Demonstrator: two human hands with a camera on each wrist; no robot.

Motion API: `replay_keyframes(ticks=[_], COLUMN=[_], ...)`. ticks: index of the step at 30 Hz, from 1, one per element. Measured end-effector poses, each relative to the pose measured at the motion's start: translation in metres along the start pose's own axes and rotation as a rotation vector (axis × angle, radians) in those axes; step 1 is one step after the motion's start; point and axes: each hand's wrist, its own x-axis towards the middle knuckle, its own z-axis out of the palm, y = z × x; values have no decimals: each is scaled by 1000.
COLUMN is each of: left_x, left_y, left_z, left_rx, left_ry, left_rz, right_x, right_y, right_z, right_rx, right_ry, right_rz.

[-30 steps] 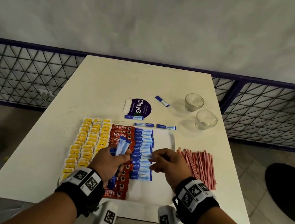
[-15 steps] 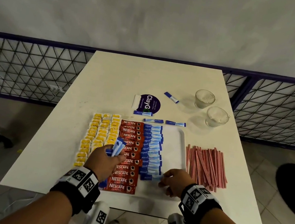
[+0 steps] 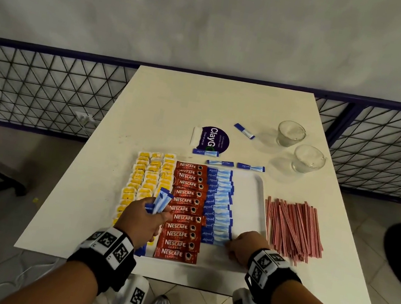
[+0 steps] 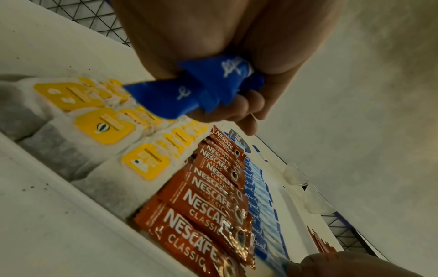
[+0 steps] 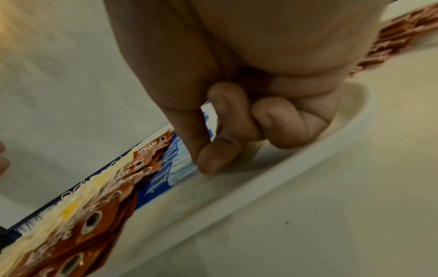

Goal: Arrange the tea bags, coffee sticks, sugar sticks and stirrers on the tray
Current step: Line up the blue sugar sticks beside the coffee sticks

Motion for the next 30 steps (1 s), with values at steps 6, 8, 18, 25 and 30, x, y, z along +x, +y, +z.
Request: replay_keyframes(ticks=[6, 8, 18, 25, 30], left_x=[-1, -3, -11, -18, -23], left_y=[2, 2, 24, 29, 32], left_z=[0, -1, 20, 24, 31], left_rx=[-5, -10, 241, 130, -114], left_ry=[-35, -76, -363, -391, -206], left_rz=[2, 7, 123, 88, 35], right_x=[-2, -9, -59, -54, -54], right_y=[-2, -3, -60, -44, -33], right_z=[1, -4, -40, -44, -47], right_rx=[-42, -47, 479, 611, 758], right_ry=[44, 95, 145, 172, 182], right_rz=[1, -23, -659, -598, -507])
